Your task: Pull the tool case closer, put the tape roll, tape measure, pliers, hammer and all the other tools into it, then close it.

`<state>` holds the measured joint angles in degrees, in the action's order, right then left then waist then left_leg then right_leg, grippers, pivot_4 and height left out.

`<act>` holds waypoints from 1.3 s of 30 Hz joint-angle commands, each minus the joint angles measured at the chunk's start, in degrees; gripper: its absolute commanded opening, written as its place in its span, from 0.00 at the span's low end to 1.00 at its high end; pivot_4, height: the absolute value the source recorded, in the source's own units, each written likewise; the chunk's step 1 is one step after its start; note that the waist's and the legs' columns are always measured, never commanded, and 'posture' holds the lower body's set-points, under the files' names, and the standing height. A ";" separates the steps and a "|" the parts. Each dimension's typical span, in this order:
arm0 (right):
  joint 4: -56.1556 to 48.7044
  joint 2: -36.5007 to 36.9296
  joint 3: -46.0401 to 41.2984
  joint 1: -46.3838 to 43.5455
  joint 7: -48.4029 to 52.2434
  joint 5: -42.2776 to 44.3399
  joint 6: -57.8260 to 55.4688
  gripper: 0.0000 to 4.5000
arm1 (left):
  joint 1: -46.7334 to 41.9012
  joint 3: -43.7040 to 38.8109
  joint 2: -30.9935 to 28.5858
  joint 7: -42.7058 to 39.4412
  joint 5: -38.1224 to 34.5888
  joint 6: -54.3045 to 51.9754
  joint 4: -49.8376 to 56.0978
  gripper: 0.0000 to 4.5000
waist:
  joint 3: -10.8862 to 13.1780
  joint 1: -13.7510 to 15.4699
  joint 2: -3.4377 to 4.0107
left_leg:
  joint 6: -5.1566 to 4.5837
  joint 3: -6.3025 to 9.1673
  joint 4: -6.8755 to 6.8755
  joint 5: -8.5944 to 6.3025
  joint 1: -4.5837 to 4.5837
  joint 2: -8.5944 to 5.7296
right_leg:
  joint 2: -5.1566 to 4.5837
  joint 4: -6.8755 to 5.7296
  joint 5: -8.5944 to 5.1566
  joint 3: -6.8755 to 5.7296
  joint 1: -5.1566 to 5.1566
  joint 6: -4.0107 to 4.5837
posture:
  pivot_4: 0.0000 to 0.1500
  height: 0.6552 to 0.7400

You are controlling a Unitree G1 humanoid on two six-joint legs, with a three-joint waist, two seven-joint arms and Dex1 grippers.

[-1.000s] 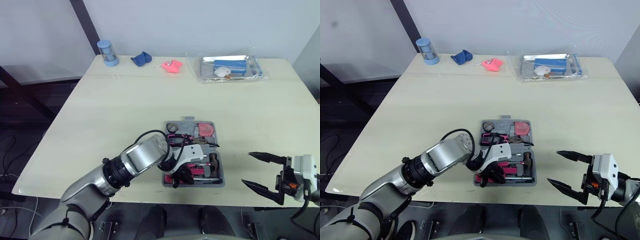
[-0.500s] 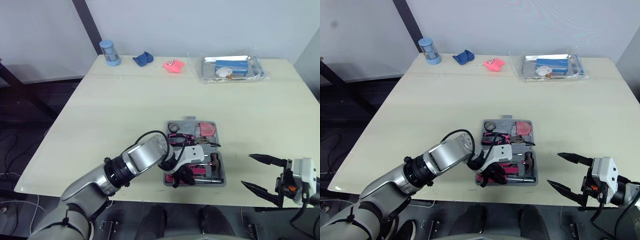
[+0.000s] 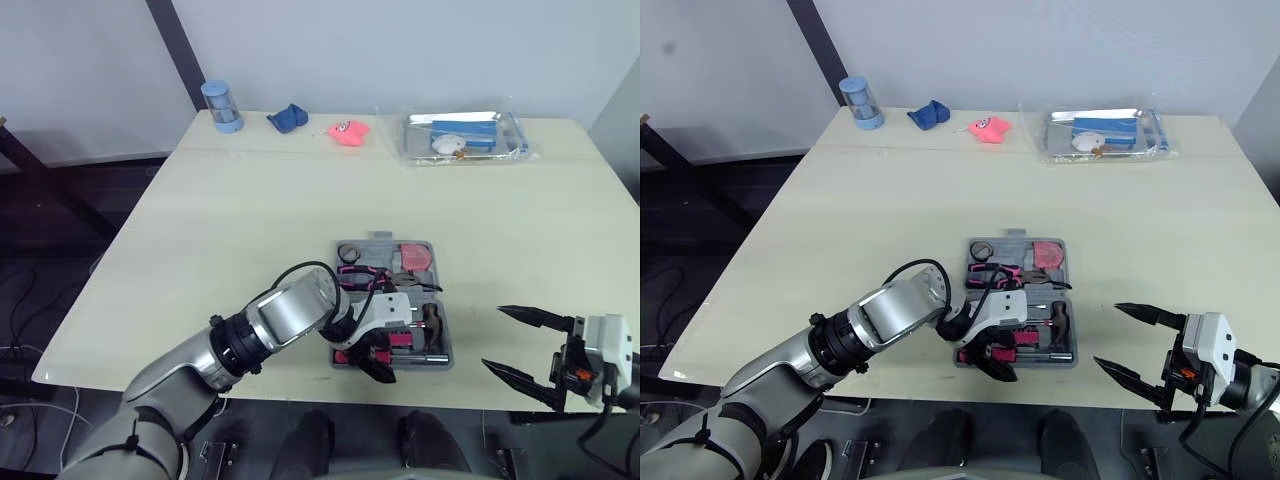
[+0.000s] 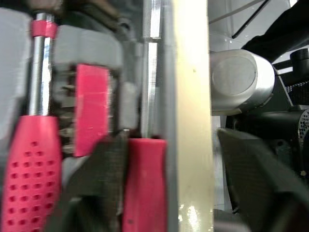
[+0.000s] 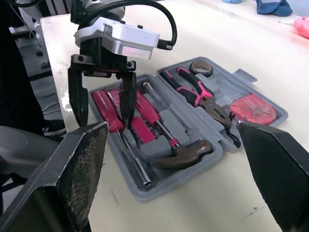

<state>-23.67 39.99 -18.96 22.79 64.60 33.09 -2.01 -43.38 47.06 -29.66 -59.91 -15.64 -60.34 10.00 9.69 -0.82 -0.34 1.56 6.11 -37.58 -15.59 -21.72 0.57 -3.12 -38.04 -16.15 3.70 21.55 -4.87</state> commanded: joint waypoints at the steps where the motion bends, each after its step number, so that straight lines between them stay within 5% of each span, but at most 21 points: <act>1: -0.84 -0.40 -0.54 -0.24 -0.07 0.27 1.17 1.00 | -0.26 -0.72 -1.06 1.40 1.97 -0.23 0.16 0.68 | 0.00 -0.04 0.00 | 0.00 0.00 0.00 0.00 0.00 0.00 | 0.00 0.00 0.00 0.00 0.00 0.00 | 1.00 1.00; 9: -0.71 -0.79 -0.07 -0.55 -0.01 0.07 1.21 1.00 | -1.10 -5.81 -2.27 -0.55 -1.32 -0.04 3.88 0.68 | 0.00 -0.10 0.00 | 0.00 0.00 0.00 0.00 -0.01 0.01 | 0.01 -0.02 0.00 0.00 0.02 0.00 | 1.00 1.00; 20: 1.71 -0.90 0.56 -3.21 0.49 -0.19 1.53 1.00 | 6.53 -16.33 -1.90 -7.53 -0.26 33.90 -3.73 0.68 | 0.00 -0.03 0.00 | 0.02 -0.03 -0.01 0.01 -0.02 0.01 | 0.00 0.00 0.00 0.02 0.03 0.01 | 1.00 1.00; 24: 2.33 -1.00 1.13 -3.99 0.65 -0.72 1.68 1.00 | 10.54 -15.59 -1.96 -11.89 2.24 47.79 -8.41 0.46 | -0.01 -0.03 0.03 | 0.01 -0.04 0.00 0.01 -0.02 0.01 | 0.00 0.02 0.00 0.02 0.03 0.01 | 1.00 1.00; 27: 2.23 -1.02 1.17 -3.94 0.54 -0.72 1.75 1.00 | 12.62 -16.47 -0.90 -15.18 1.63 53.61 -11.50 0.13 | -0.01 -0.04 0.03 | 0.00 -0.05 0.00 0.00 -0.03 0.01 | 0.00 0.02 0.00 0.03 0.03 0.01 | 1.00 1.00; 29: 2.15 -0.95 1.03 -3.59 0.54 -0.70 1.86 1.00 | 13.71 -15.62 -0.99 -17.19 3.32 57.90 -14.34 0.00 | -0.01 -0.04 0.03 | 0.00 -0.05 0.00 0.00 -0.02 0.01 | 0.00 0.01 0.00 0.03 0.03 0.01 | 1.00 1.00; 39: 1.55 -0.48 0.35 -2.15 0.92 -0.27 1.89 1.00 | 14.95 -14.47 2.33 -20.25 8.61 64.72 -23.93 0.00 | -0.01 -0.13 0.03 | -0.01 -0.04 -0.01 0.00 -0.01 0.01 | 0.01 -0.01 0.00 0.02 0.03 0.01 | 1.00 1.00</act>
<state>-20.43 39.09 -17.19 20.50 64.98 31.86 -1.08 -28.77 32.21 -27.56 -79.49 -7.79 2.64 -13.57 9.68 -0.95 -0.31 1.55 6.06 -37.59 -15.59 -21.72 0.58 -3.11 -38.06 -16.15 3.73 21.58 -4.86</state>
